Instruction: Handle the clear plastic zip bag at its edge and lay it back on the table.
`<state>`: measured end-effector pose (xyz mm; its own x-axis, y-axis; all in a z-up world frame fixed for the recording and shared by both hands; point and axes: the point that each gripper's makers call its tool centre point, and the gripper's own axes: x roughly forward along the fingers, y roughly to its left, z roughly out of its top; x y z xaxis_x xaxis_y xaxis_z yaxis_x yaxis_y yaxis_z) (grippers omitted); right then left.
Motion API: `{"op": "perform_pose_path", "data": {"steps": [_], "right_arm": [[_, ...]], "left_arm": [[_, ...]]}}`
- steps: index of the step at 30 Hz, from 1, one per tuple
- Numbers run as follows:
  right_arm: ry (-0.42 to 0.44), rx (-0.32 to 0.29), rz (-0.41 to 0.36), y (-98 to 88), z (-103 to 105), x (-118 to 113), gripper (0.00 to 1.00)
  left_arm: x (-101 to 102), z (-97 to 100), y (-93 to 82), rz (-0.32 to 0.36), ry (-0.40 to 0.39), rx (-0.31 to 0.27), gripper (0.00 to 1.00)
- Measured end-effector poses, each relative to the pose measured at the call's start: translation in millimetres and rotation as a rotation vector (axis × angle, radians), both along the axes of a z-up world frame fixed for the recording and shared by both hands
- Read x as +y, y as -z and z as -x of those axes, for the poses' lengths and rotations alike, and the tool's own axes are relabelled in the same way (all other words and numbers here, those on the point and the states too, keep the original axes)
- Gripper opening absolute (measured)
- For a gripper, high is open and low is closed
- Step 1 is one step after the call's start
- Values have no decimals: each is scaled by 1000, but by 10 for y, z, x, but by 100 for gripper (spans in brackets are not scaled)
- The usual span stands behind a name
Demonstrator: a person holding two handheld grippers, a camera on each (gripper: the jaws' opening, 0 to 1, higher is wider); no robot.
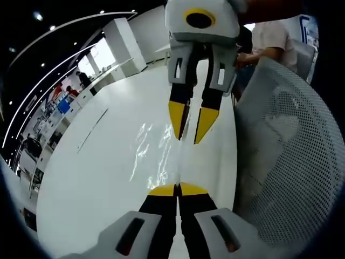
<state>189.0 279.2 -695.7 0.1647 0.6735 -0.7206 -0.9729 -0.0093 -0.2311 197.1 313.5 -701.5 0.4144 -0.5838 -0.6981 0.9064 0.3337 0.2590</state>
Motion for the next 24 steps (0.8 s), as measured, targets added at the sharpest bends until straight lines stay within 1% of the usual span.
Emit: {"op": "perform_pose_path", "data": {"steps": [11,16,22,24], "right_arm": [[-37,5,-26,-35,66,251,8],[-53,6,-24,-20,104,298,8],[-71,1,-14,-1,128,334,7],[-80,-3,-7,4,131,336,6]], "left_arm": [[-55,36,-3,-7,22,7,0],[-79,58,-15,-10,36,4,0],[-97,98,3,-33,68,-2,0],[-107,99,-3,-24,71,0,0]]}}
